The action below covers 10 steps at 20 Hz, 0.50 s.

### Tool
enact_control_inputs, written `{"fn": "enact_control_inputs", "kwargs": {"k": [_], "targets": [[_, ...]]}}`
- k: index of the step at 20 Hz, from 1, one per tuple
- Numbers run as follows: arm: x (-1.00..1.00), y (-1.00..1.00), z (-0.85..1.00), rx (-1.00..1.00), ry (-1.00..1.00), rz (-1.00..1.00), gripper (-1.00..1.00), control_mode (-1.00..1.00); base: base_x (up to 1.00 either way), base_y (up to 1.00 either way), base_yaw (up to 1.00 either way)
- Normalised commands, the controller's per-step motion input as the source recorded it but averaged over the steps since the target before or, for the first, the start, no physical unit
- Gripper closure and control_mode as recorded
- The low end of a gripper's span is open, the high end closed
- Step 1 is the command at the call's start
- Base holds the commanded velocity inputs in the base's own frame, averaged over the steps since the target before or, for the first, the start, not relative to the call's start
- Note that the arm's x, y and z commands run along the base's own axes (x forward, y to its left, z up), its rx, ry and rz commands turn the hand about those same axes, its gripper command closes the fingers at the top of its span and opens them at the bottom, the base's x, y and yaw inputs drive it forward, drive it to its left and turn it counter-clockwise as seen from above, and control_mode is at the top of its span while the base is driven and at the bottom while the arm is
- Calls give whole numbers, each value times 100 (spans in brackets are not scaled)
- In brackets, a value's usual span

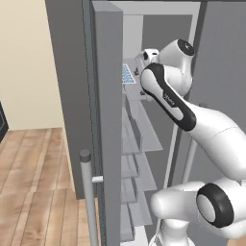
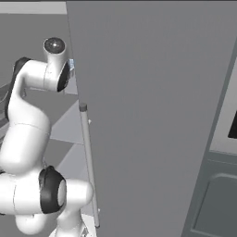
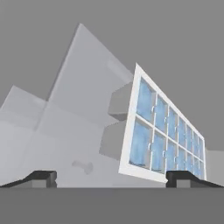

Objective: Open the freezer door, pick up the ice cube tray from the freezer, and place it on the dining counter.

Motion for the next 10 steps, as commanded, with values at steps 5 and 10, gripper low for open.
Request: {"fn": "enact_control_inputs", "kwargs": {"k": [5,10], "targets": [[40,13,-1,0,10,0,-100,-100,0,0,0],[18,21,-3,0,6,3,-100,-100,0,0,0]]}}
